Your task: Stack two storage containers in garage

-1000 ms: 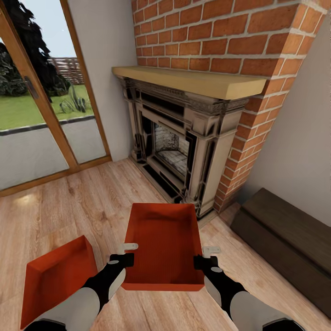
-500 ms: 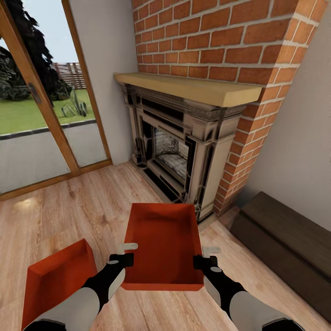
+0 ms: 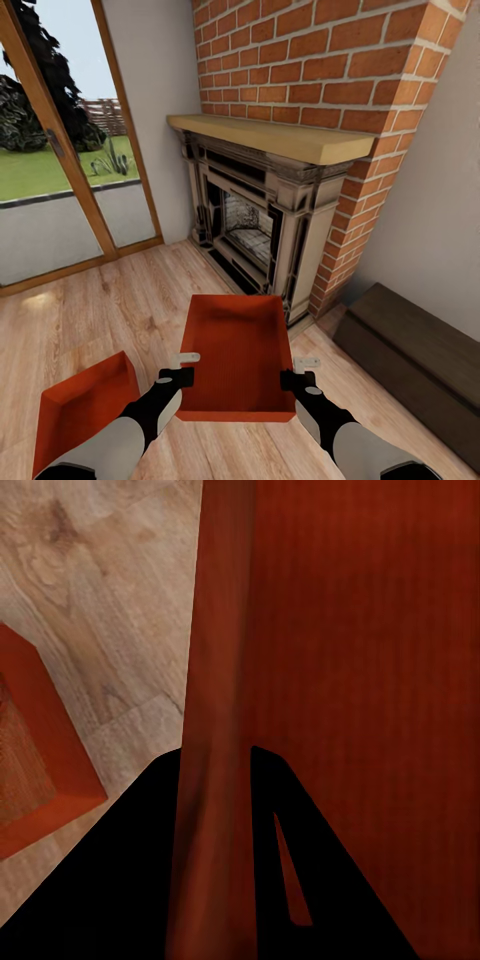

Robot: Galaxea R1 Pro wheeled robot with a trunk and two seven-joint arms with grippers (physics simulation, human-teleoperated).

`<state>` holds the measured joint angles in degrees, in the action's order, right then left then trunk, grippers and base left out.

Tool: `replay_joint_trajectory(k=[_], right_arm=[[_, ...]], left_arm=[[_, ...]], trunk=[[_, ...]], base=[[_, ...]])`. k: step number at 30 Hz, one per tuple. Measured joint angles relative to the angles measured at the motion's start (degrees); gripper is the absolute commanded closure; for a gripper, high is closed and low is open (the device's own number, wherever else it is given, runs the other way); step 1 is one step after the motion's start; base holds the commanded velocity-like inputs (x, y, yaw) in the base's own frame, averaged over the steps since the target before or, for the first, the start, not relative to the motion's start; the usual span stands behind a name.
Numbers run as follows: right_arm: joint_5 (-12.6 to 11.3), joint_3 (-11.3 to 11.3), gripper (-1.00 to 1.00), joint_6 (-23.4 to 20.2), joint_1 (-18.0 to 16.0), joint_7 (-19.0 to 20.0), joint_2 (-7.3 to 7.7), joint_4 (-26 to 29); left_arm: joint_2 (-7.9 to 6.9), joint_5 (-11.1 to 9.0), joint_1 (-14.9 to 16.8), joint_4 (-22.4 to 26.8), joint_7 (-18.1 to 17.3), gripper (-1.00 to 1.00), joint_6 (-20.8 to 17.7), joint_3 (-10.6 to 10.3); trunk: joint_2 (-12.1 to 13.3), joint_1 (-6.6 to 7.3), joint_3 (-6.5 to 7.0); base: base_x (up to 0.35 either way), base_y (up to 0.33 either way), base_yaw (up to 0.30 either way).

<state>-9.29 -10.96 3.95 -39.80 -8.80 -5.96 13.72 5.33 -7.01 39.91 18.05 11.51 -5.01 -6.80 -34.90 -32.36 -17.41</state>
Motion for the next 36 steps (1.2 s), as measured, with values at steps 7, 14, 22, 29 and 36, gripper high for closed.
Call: replay_joint_trajectory(k=[7,14,22,29,36], right_arm=[[-0.01,-0.04,1.0,-0.1,0.0,0.03,0.04,0.07],[-0.02,-0.12,1.0,-0.27,0.01,-0.03,0.04,0.22],[-0.02,-0.13,1.0,-0.32,0.01,-0.04,0.04,0.25],[-0.02,-0.15,1.0,-0.32,0.01,-0.08,0.04,0.35],[-0.02,-0.15,1.0,-0.32,0.01,-0.07,0.05,0.34]], left_arm=[[0.03,0.03,0.0,-0.02,0.01,1.0,0.0,0.09],[0.01,-0.18,0.0,-0.03,0.02,1.0,0.0,-0.03],[0.0,-0.23,0.0,-0.03,0.03,1.0,0.0,-0.04],[0.0,-0.22,-0.01,0.05,0.03,1.0,0.01,-0.04],[0.0,-0.23,-0.01,0.05,0.03,1.0,0.0,-0.06]], trunk=[[2.82,1.54,1.89],[5.63,3.08,3.78],[8.85,4.84,5.94],[11.67,6.39,7.83],[12.1,6.61,8.65]], base=[[0.0,0.0,0.0],[0.0,0.0,0.0],[0.0,0.0,0.0],[0.0,0.0,0.0],[0.0,0.0,0.0]])
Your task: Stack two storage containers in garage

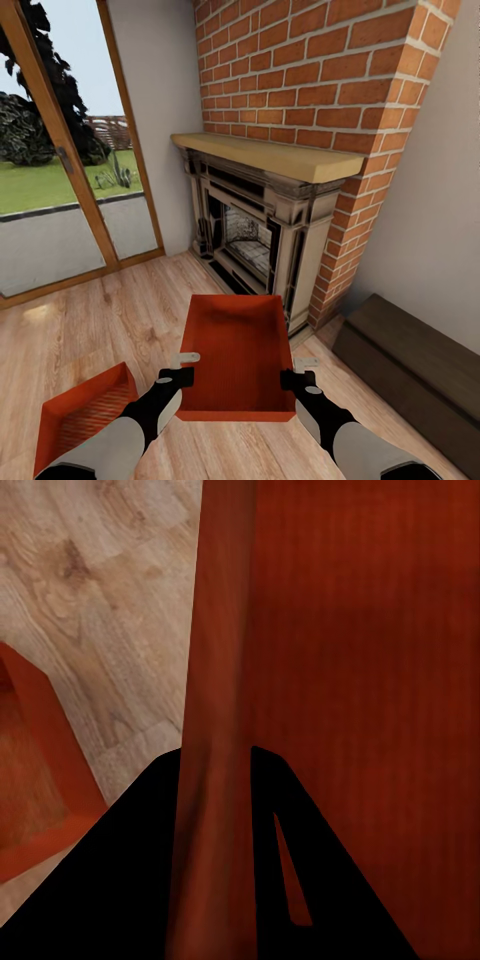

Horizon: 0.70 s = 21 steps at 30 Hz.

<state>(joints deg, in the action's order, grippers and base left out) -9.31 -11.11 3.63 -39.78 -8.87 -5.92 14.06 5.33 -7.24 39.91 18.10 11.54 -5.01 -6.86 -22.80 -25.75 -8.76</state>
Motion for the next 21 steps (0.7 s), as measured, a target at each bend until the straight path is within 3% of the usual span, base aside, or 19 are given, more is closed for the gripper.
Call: replay_joint_trajectory(k=[21], right_arm=[[0.01,0.0,1.0,0.0,0.0,-0.01,0.0,0.01]], left_arm=[[0.0,-0.01,0.0,0.0,0.0,1.0,0.01,0.0]], trunk=[[0.0,0.0,1.88]], base=[[0.0,0.0,0.0]])
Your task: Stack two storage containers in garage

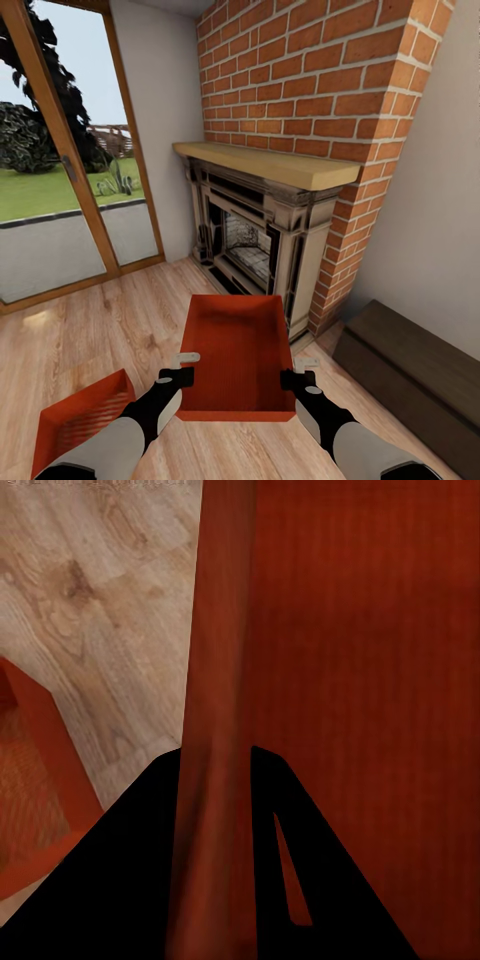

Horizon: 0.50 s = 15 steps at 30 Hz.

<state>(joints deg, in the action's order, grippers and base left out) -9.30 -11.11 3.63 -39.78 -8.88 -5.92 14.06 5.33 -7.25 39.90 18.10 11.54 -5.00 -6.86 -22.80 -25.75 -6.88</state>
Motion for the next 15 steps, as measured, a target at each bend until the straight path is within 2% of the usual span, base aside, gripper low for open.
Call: replay_joint_trajectory(k=[15], right_arm=[[0.07,0.03,1.0,0.0,0.0,0.0,0.0,0.04]], left_arm=[[0.0,-0.04,0.0,0.0,0.0,1.0,0.05,-0.01]], trunk=[[0.0,0.0,1.35]], base=[[0.0,0.0,0.0]])
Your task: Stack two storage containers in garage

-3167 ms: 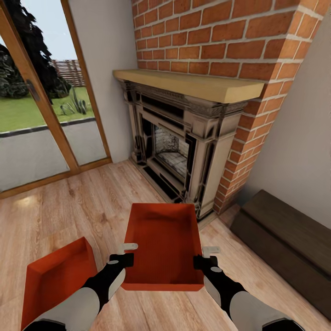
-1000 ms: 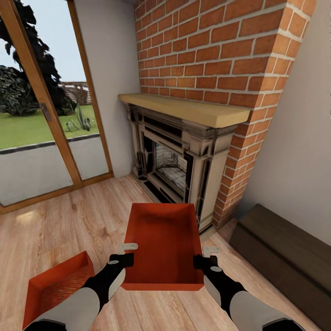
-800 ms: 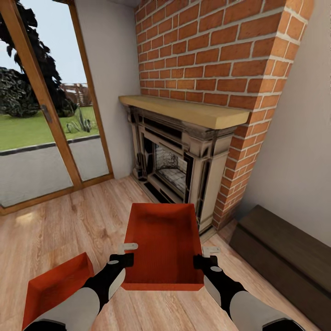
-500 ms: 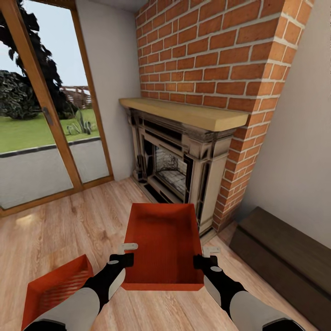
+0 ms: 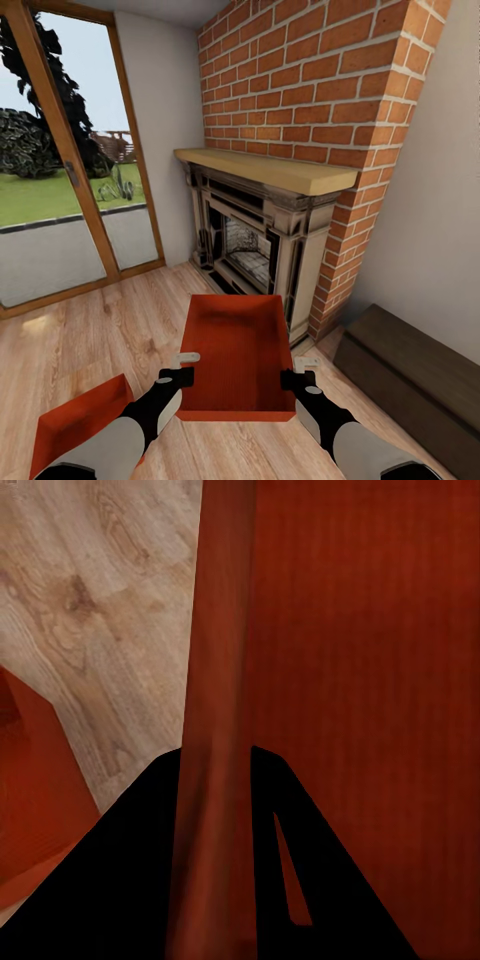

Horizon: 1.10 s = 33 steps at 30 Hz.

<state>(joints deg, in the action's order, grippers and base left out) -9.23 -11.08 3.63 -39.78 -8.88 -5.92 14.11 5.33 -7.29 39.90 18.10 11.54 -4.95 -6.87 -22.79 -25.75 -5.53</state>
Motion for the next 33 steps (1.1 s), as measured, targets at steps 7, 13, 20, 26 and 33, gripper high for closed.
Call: replay_joint_trajectory(k=[7,13,20,26,33], right_arm=[[0.0,0.01,1.0,0.0,0.0,0.0,0.0,-0.01],[0.0,-0.01,1.0,0.0,0.0,-0.01,0.0,0.01],[-0.01,-0.03,1.0,-0.01,0.0,-0.01,0.01,0.02],[-0.01,-0.03,1.0,-0.01,0.0,-0.01,0.01,0.03],[-0.01,-0.06,1.0,-0.04,0.0,-0.02,0.02,0.12]], left_arm=[[0.0,0.01,0.0,0.0,0.0,1.0,-0.02,0.0],[0.0,-0.01,0.0,0.0,0.0,1.0,0.01,-0.01],[0.0,-0.02,0.0,0.0,0.0,1.0,0.02,-0.01],[0.0,-0.03,0.0,0.0,0.0,1.0,0.02,-0.01],[0.0,-0.02,0.0,0.05,0.0,1.0,0.02,0.01]], trunk=[[0.0,0.0,0.63],[0.0,0.0,1.17],[0.0,0.0,1.79],[0.01,0.0,2.33],[0.01,0.0,2.96]], base=[[0.0,0.0,0.0],[0.0,0.0,0.0],[0.0,0.0,0.0],[0.0,0.0,0.0],[0.0,0.0,0.0]])
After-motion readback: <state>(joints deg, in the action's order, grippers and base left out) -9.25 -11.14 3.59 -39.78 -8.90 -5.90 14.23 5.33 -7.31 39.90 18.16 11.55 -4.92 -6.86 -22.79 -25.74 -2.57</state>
